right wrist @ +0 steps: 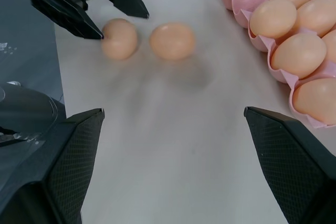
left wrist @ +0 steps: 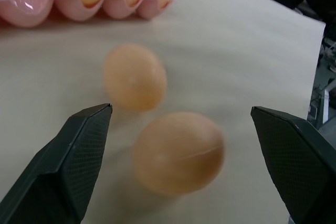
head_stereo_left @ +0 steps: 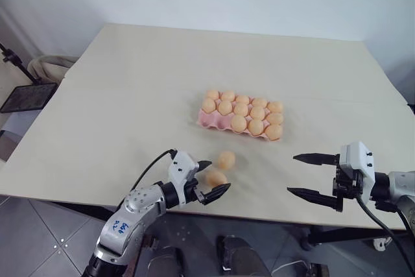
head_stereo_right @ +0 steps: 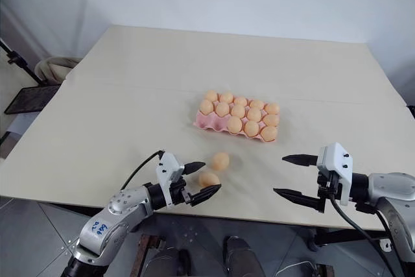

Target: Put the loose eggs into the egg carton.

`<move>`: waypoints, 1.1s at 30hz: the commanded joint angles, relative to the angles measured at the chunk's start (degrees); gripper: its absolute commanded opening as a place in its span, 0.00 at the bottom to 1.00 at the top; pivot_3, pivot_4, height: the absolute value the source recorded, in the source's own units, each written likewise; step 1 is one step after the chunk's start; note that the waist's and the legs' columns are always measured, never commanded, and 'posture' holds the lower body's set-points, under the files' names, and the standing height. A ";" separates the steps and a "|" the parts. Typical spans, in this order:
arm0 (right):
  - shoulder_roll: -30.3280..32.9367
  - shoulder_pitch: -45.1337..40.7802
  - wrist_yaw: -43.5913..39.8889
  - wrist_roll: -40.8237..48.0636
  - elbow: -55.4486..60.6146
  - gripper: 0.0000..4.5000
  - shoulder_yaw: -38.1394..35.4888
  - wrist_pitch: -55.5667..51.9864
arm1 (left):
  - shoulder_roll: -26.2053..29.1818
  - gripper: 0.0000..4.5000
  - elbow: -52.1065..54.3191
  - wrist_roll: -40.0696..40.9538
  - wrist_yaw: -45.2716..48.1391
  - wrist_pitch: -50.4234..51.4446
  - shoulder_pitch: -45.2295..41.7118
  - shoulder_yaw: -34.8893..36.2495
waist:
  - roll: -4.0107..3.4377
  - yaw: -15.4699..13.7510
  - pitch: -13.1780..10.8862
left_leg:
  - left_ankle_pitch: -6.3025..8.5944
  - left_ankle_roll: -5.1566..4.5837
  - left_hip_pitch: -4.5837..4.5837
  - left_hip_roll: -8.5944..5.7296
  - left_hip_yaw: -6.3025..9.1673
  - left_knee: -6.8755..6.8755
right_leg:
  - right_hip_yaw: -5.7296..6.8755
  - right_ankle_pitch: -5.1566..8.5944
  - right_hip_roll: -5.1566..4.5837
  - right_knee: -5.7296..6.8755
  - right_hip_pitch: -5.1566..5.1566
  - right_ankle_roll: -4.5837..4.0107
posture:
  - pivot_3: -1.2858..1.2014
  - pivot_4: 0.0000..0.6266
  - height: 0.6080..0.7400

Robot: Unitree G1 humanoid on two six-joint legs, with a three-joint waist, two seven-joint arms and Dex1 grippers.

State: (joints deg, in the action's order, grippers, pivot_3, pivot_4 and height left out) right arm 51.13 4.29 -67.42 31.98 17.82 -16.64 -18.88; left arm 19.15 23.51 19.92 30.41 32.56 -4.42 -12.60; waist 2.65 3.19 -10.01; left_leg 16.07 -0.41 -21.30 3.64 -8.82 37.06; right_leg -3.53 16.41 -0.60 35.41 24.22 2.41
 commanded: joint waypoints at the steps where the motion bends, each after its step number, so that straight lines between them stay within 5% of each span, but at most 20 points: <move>1: 0.07 0.21 0.28 0.57 1.10 0.99 -1.71 0.61 | 0.17 1.00 -0.06 -0.05 1.06 0.08 -1.03 -0.89 | 0.00 0.00 0.00 | 0.00 0.00 0.00 0.00 0.00 -0.02 | 0.00 0.00 0.00 -0.01 0.00 0.00 | 0.52 0.24 1.00; 14: -0.20 0.50 2.05 0.55 1.92 0.99 -1.52 0.39 | 0.92 1.00 -3.37 -0.56 2.84 3.81 -4.87 -3.04 | -0.01 -0.02 -0.01 | 0.01 0.02 -0.01 0.01 0.01 -0.05 | 0.01 0.01 -0.01 -0.04 0.01 -0.02 | 0.52 0.24 1.00; 22: -0.10 1.55 3.48 0.60 2.76 1.00 -1.78 0.08 | -0.31 0.52 -4.88 -1.54 2.87 2.43 -5.88 -4.21 | -0.02 -0.10 -0.01 | 0.02 0.03 -0.04 0.01 0.02 -0.10 | 0.01 0.01 -0.01 -0.10 0.02 -0.02 | 0.52 0.24 1.00; 33: 0.06 0.79 3.48 0.37 1.46 1.00 -1.13 0.38 | 0.02 0.50 -1.78 3.26 7.80 -5.26 -6.54 3.62 | -0.04 -0.07 -0.03 | 0.02 0.03 -0.07 0.02 0.03 -0.16 | 0.03 0.02 -0.01 -0.15 0.04 -0.03 | 0.52 0.24 1.00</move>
State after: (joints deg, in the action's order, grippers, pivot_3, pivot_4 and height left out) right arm 51.13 5.57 -63.81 31.98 18.85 -16.64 -18.94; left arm 19.23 17.89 20.53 37.23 29.40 -10.54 -11.45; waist 2.61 3.12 -10.03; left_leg 16.09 -0.38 -21.37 3.67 -8.79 36.90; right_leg -3.50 16.43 -0.61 35.26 24.26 2.38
